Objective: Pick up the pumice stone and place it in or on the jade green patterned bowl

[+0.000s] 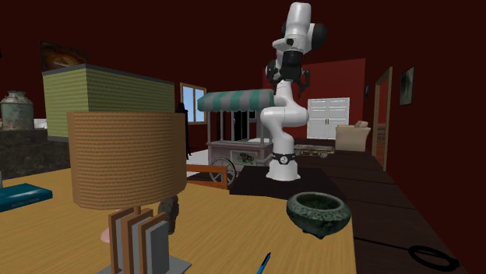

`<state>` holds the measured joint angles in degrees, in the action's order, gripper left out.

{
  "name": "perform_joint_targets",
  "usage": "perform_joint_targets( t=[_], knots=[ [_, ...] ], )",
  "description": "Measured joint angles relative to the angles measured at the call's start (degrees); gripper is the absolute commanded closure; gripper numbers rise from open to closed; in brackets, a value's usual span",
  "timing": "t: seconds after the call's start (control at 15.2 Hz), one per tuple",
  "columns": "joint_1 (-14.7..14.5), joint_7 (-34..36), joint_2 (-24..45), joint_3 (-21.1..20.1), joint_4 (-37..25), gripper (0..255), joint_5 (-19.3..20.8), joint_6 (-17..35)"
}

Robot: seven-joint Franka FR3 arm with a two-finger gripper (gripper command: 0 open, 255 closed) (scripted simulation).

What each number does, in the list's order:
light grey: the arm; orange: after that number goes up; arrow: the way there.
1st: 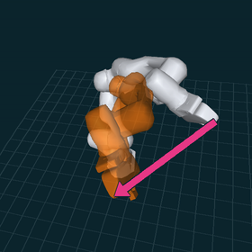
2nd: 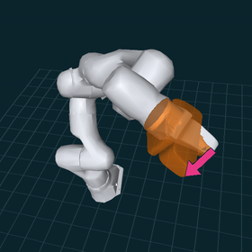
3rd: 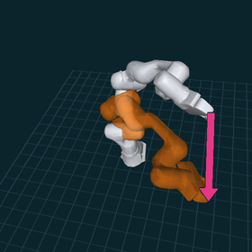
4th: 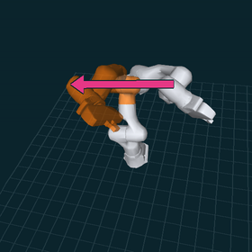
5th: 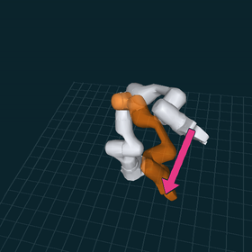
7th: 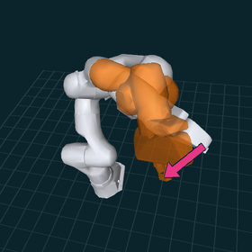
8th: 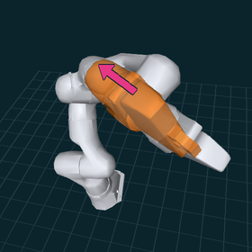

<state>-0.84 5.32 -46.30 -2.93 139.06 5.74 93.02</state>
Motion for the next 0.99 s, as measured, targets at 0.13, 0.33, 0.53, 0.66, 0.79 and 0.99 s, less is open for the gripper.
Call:
perform_joint_targets(
  t=[0.13,0.33,0.53,0.66,0.79,0.99],
  knots=[
    [0.15,-0.37,0.18,0.4,0.44,0,0.29,0.7],
    [1.18,-2.62,2.69,2.88,1.84,0,2.06,5.16],
    [2.37,-5.1,5.16,5.73,4.12,0,4.0,10.56],
    [3.14,-6.73,6.85,7.58,5.26,0,5.17,13.91],
    [3.82,-8.33,10.16,9.48,5.1,0,6.2,17.59],
    [4.65,-10.59,14.45,12.06,5.09,0,7.34,22.63]
  ],
)
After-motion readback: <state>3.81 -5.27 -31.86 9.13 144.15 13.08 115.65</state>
